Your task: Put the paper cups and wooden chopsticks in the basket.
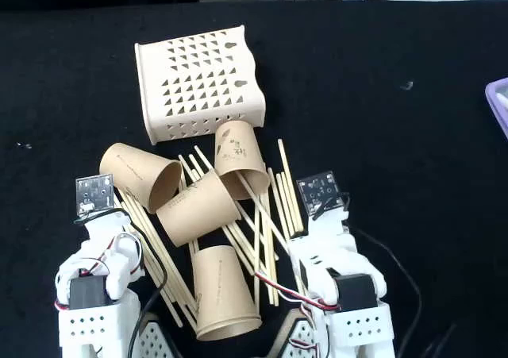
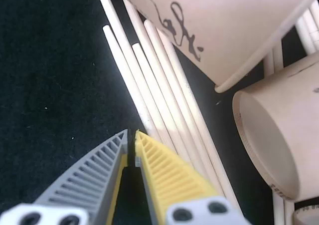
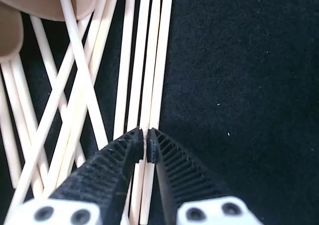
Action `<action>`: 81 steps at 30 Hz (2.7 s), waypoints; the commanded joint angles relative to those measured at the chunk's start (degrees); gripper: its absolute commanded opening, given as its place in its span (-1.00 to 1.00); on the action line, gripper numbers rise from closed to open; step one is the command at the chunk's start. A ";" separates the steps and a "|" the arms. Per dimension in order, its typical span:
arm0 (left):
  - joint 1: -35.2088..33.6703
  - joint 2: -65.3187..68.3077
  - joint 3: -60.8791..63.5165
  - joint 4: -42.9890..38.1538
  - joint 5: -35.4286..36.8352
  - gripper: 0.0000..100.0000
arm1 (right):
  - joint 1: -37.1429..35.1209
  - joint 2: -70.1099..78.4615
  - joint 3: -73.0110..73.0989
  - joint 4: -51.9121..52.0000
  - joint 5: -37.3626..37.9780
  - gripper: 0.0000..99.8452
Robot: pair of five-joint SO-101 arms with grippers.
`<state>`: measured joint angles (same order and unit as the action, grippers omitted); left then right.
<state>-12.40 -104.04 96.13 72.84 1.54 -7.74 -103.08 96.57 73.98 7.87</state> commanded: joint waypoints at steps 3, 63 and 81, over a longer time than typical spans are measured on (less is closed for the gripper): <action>-0.57 -0.44 1.19 0.26 0.44 -0.94 | 1.23 -4.18 0.04 0.26 0.09 -0.94; -33.10 -0.44 -23.69 -24.26 -15.12 -0.93 | 6.24 -5.41 -14.81 -27.87 0.53 -0.93; -19.21 29.27 -68.44 -26.37 -8.62 -0.62 | -1.93 20.62 -81.10 -20.22 4.57 -0.65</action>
<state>-33.32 -90.95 44.44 41.89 -10.95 -6.33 -97.45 37.23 48.22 12.18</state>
